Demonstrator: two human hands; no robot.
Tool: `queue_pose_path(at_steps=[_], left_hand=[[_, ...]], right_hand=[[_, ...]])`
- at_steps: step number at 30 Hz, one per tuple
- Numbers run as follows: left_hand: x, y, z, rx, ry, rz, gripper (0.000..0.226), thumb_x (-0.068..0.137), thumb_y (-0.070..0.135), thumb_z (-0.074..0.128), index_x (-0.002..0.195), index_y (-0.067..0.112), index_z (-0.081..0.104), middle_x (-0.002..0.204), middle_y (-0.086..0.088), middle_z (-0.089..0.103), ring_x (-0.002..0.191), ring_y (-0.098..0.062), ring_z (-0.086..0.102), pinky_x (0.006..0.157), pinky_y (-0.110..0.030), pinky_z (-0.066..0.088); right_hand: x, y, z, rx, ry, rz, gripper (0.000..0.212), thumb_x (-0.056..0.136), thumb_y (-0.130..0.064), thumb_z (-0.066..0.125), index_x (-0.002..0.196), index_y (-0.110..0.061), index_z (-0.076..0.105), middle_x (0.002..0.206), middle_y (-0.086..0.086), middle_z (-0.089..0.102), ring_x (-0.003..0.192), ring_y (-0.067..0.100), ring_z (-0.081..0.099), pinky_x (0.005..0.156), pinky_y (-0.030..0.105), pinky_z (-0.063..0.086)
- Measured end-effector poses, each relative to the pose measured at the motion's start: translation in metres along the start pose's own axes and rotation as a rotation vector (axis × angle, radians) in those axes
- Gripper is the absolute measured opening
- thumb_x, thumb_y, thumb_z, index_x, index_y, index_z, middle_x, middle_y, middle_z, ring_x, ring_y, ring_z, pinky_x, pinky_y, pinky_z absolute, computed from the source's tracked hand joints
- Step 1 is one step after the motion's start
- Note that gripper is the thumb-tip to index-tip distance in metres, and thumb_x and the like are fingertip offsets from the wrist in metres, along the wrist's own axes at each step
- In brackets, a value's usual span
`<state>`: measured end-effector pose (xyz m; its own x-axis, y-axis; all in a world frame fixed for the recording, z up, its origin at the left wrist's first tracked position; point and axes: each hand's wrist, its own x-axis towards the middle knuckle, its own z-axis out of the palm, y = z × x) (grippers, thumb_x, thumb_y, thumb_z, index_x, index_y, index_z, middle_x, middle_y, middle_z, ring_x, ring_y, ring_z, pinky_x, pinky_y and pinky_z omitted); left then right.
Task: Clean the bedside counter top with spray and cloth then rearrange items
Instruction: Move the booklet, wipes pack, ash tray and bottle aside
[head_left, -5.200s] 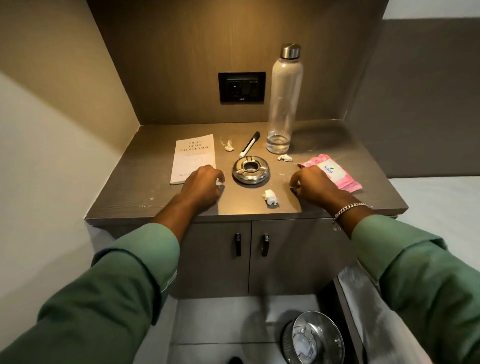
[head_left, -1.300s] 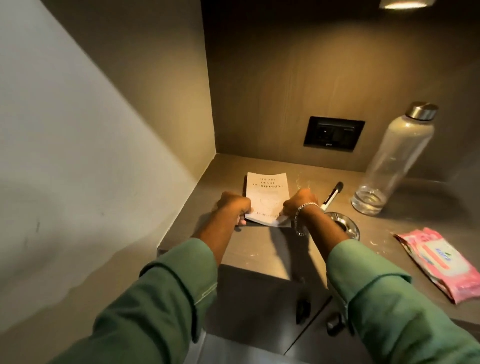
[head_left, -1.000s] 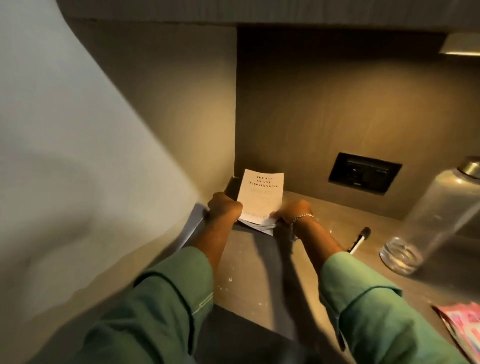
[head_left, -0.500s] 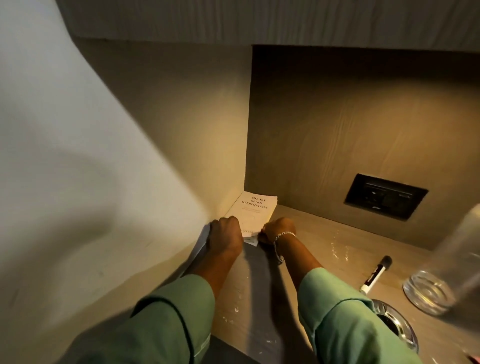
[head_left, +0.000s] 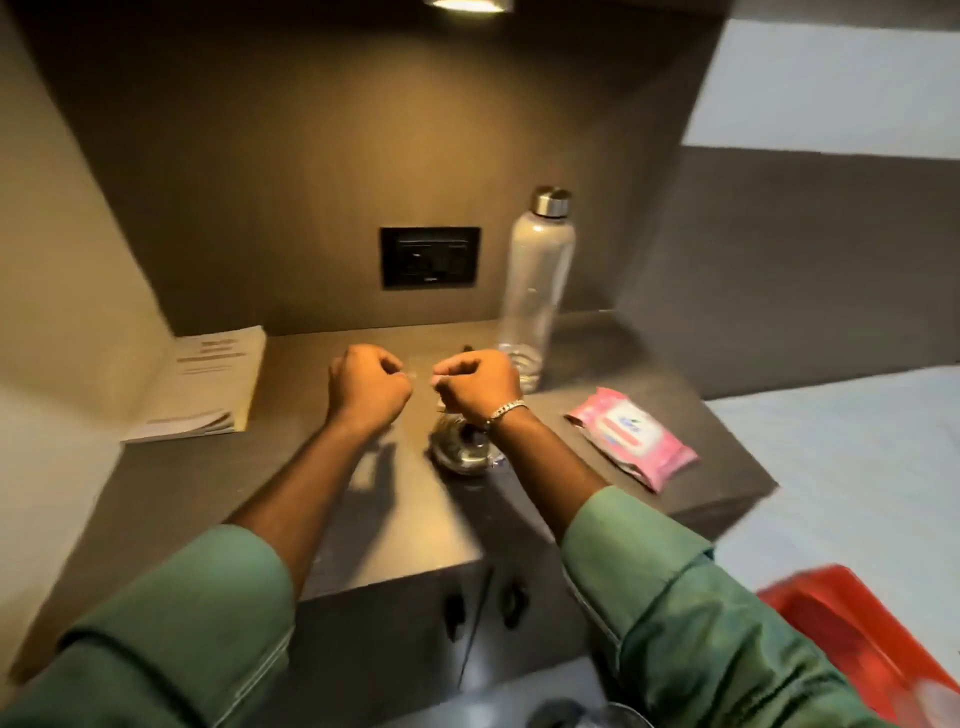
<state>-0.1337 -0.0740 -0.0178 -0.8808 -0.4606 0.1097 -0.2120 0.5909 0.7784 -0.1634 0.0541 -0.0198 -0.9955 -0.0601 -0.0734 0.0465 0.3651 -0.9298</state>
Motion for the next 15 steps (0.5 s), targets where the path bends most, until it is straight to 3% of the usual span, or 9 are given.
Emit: queue_pose_path(at_steps=[4, 7, 9, 12, 13, 15], left_hand=[[-0.028, 0.056, 0.065, -0.092, -0.198, 0.087, 0.011, 0.076, 0.009, 0.063, 0.075, 0.01, 0.074, 0.078, -0.012, 0.072, 0.081, -0.026, 0.065, 0.068, -0.025, 0.042], [-0.035, 0.082, 0.112, -0.107, -0.365, 0.076, 0.011, 0.078, 0.01, 0.064, 0.074, 0.003, 0.071, 0.071, -0.013, 0.066, 0.075, -0.027, 0.062, 0.067, -0.034, 0.05], [-0.033, 0.095, 0.137, -0.093, -0.468, 0.055, 0.011, 0.078, 0.006, 0.06, 0.074, 0.001, 0.069, 0.069, -0.015, 0.063, 0.07, -0.029, 0.061, 0.064, -0.037, 0.052], [-0.026, 0.107, 0.168, 0.007, -0.529, 0.025, 0.024, 0.079, 0.008, 0.056, 0.092, -0.008, 0.068, 0.087, -0.029, 0.069, 0.081, -0.041, 0.068, 0.061, -0.039, 0.052], [-0.024, 0.109, 0.176, 0.025, -0.53, 0.001, 0.027, 0.08, 0.009, 0.055, 0.094, -0.011, 0.066, 0.086, -0.031, 0.068, 0.077, -0.041, 0.069, 0.056, -0.036, 0.049], [-0.021, 0.112, 0.188, 0.045, -0.538, -0.061, 0.025, 0.079, 0.009, 0.056, 0.09, -0.011, 0.066, 0.064, -0.023, 0.064, 0.049, -0.033, 0.062, 0.043, -0.028, 0.044]], right_hand=[[-0.016, 0.043, -0.109, -0.163, 0.289, 0.022, 0.008, 0.071, -0.007, 0.078, 0.079, -0.007, 0.079, 0.074, 0.006, 0.073, 0.069, 0.022, 0.067, 0.076, 0.039, 0.058], [-0.026, 0.075, -0.174, -0.328, 0.417, 0.124, 0.013, 0.074, -0.014, 0.078, 0.086, -0.009, 0.077, 0.092, 0.009, 0.076, 0.085, 0.024, 0.068, 0.076, 0.032, 0.055], [-0.029, 0.096, -0.204, -0.396, 0.431, 0.244, 0.024, 0.077, -0.022, 0.078, 0.094, -0.007, 0.072, 0.102, 0.011, 0.072, 0.084, 0.023, 0.062, 0.071, 0.03, 0.05], [-0.03, 0.123, -0.225, -0.498, 0.381, 0.377, 0.026, 0.086, -0.029, 0.069, 0.1, -0.008, 0.067, 0.108, 0.013, 0.07, 0.084, 0.026, 0.056, 0.073, 0.027, 0.042], [-0.027, 0.129, -0.228, -0.503, 0.358, 0.384, 0.024, 0.087, -0.029, 0.066, 0.098, -0.008, 0.067, 0.105, 0.015, 0.07, 0.085, 0.028, 0.059, 0.074, 0.028, 0.044], [-0.018, 0.136, -0.23, -0.445, 0.308, 0.387, 0.02, 0.088, -0.027, 0.063, 0.093, -0.009, 0.068, 0.096, 0.014, 0.071, 0.08, 0.03, 0.063, 0.074, 0.034, 0.055]])
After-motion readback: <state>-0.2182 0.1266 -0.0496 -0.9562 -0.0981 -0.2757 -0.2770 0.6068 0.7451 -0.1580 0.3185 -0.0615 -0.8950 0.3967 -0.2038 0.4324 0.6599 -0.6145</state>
